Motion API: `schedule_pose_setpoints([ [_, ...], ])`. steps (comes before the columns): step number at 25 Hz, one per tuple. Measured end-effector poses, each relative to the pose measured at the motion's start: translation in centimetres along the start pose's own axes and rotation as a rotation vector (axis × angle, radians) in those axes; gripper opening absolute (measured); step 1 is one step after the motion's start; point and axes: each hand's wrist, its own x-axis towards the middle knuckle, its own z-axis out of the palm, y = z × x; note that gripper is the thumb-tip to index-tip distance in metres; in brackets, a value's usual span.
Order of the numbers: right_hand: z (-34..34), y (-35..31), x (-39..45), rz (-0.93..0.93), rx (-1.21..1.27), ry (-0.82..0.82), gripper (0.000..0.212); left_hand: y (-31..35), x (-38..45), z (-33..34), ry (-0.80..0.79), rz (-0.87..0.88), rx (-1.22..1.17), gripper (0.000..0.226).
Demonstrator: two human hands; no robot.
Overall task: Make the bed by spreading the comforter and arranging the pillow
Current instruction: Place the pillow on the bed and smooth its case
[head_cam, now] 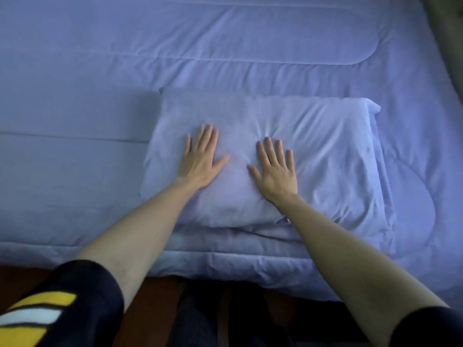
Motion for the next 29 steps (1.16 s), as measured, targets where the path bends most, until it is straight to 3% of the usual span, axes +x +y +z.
schedule_pose_setpoints([
  [2,1.5,0.8,-0.2,-0.009,-0.033,-0.091,0.072,-1.4,-1.0,2.2,-0.095,-0.006,0.112,0.081],
  [4,0.3,1.4,1.3,-0.001,0.032,-0.083,0.073,-2.0,0.7,1.3,-0.104,-0.002,0.076,0.079],
  [11,-4.1,2.1,8.2,0.064,0.152,0.323,0.068,0.3,8.8,-3.1,0.234,-0.020,-0.049,0.071],
  [13,-2.4,3.9,8.4,0.108,0.083,0.212,0.068,1.3,9.2,-1.7,0.204,0.005,-0.051,0.072],
  [15,-0.2,5.8,7.8,0.110,-0.017,0.029,0.069,1.5,8.1,1.4,0.016,0.021,0.086,0.076],
  [18,-1.7,7.5,8.9,0.071,0.024,0.004,0.070,2.2,9.4,1.1,-0.047,0.005,0.040,0.070],
  [22,-7.2,10.1,8.8,0.115,0.184,0.335,0.066,8.0,12.0,-3.6,0.204,0.120,-0.152,0.066],
  [24,-7.0,11.9,6.8,0.208,0.198,0.415,0.064,10.5,10.8,-2.4,0.237,0.125,-0.251,0.065],
  [28,-2.3,15.2,1.8,0.280,0.023,0.037,0.068,10.7,6.3,4.0,-0.066,0.170,0.055,0.075],
  [29,-2.1,15.7,1.4,0.280,0.029,0.023,0.069,10.5,6.1,4.5,-0.088,0.153,0.060,0.073],
])
